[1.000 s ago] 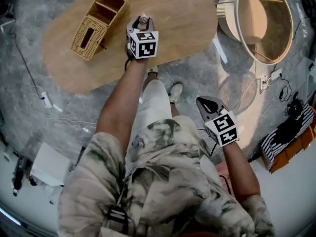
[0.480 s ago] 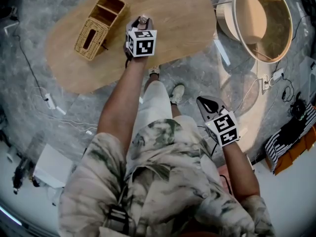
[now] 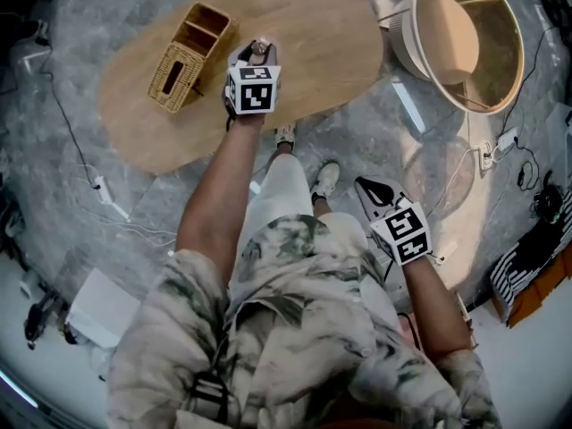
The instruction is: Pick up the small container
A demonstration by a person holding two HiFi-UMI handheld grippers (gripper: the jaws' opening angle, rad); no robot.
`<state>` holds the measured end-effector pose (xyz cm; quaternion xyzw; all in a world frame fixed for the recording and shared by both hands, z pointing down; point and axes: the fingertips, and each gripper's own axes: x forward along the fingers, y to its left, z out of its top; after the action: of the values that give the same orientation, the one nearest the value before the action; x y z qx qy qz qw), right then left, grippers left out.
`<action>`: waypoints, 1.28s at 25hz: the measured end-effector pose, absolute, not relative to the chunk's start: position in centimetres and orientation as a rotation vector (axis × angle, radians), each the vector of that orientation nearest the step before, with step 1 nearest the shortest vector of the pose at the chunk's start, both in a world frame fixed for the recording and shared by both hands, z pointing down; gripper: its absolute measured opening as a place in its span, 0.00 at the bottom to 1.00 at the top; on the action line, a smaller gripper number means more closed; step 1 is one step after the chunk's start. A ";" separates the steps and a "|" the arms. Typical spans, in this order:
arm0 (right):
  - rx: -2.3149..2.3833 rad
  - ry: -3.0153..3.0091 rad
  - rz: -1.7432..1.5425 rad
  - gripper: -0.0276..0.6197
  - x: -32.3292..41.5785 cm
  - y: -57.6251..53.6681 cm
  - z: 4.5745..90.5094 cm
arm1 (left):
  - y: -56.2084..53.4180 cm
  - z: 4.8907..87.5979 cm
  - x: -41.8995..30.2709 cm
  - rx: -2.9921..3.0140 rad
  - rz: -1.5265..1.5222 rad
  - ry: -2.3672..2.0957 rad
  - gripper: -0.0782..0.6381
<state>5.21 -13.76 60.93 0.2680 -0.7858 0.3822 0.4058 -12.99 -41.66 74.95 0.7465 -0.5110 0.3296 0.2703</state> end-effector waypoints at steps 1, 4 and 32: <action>0.683 -1.988 0.962 0.08 5.4 -13.6 60.6 | -41.4 74.3 -12.8 2.014 0.884 -1.373 0.32; 0.704 -2.007 0.952 0.08 5.9 -13.2 59.6 | -40.6 72.0 -12.2 2.019 0.872 -1.359 0.32; 0.794 -2.182 0.802 0.08 10.4 -6.3 50.3 | -32.5 54.3 -8.2 2.168 0.850 -1.246 0.32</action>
<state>10.36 -6.32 50.30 0.3043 -0.8366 0.3075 0.3360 -8.15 -32.54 54.30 0.7954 -0.4570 0.3118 0.2477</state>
